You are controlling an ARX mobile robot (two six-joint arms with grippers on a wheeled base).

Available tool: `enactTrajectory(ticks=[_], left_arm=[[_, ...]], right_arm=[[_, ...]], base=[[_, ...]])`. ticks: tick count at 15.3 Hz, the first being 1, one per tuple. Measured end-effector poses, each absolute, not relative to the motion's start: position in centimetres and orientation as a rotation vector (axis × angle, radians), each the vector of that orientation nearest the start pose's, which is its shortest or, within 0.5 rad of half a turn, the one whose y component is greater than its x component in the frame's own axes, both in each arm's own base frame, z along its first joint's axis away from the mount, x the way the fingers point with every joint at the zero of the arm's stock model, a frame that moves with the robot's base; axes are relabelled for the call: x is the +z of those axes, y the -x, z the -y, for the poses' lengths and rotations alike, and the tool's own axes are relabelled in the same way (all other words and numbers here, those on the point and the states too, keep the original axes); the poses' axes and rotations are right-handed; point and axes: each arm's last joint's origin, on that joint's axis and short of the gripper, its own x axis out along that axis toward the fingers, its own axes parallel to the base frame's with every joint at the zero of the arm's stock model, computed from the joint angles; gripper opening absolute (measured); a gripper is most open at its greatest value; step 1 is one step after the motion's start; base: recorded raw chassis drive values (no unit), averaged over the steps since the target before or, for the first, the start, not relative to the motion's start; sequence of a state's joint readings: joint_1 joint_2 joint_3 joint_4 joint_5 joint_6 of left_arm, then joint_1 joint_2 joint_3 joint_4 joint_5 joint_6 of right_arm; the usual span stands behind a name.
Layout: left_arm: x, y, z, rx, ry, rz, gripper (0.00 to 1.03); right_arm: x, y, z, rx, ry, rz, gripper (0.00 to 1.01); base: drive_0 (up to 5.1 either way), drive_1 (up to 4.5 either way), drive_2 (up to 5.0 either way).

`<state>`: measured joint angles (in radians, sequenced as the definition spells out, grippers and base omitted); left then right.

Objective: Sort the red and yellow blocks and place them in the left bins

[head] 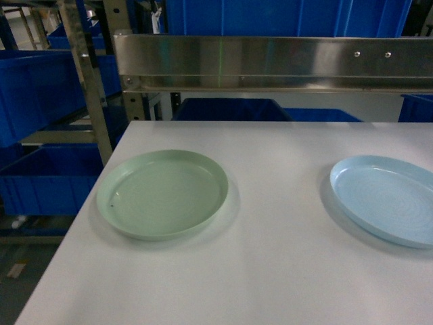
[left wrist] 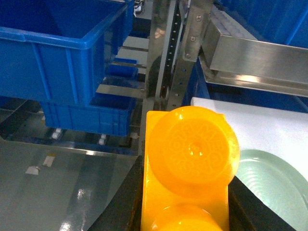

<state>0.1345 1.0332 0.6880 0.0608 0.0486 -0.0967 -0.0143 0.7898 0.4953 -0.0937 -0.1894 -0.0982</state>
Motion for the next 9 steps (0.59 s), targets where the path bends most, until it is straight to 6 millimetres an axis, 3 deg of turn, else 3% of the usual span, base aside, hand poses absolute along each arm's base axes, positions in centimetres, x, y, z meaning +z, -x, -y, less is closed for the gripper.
enactTrajectory(ticks=[9], left_arm=[[27.67, -22.66, -2.92, 0.099, 0.122, -0.279, 0.28]], right_arm=[[24.12, -17.48, -0.29, 0.192, 0.057, -0.376, 0.29]], base=[[-4.9, 2.57, 2.6]])
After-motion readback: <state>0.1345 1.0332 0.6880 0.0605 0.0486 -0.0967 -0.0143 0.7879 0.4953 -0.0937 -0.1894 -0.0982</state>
